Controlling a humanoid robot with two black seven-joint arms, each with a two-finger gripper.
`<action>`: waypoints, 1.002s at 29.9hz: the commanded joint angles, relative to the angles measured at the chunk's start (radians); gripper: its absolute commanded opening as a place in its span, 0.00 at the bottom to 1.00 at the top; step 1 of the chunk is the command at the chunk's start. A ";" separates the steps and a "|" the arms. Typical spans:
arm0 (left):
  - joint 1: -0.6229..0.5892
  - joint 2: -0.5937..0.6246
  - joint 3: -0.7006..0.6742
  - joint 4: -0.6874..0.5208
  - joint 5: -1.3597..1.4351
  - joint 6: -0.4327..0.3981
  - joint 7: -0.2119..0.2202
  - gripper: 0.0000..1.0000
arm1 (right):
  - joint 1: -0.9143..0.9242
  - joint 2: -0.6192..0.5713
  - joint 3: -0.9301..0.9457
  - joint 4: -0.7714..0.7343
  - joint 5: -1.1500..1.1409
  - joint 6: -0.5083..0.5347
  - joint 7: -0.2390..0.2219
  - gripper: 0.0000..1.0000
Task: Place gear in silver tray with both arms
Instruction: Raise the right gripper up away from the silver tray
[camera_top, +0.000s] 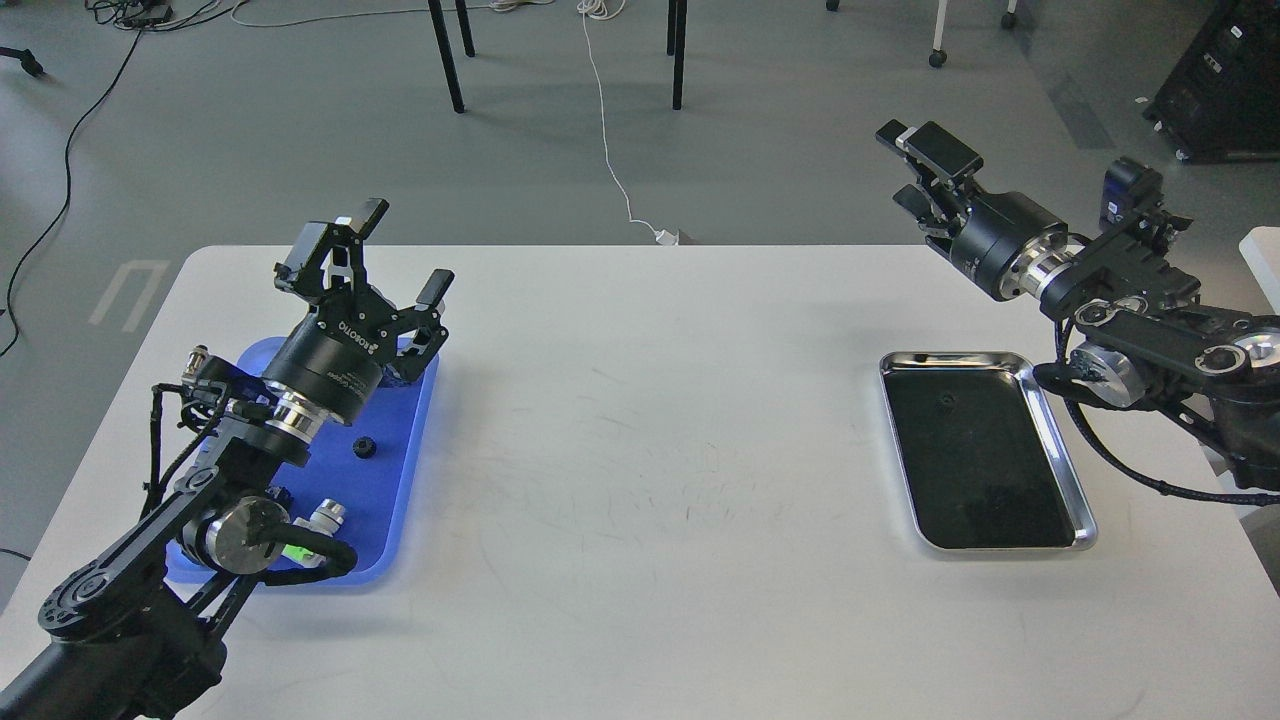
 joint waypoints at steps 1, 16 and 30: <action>0.001 -0.007 0.000 0.000 0.002 0.000 0.000 0.98 | -0.073 0.010 0.121 0.043 0.131 0.000 0.000 0.98; 0.002 -0.024 -0.002 0.000 0.002 0.000 0.000 0.98 | -0.263 0.111 0.457 0.074 0.160 -0.005 0.000 0.99; 0.002 -0.027 -0.002 0.000 0.000 0.003 0.000 0.98 | -0.341 0.128 0.497 0.088 0.160 0.089 0.000 0.99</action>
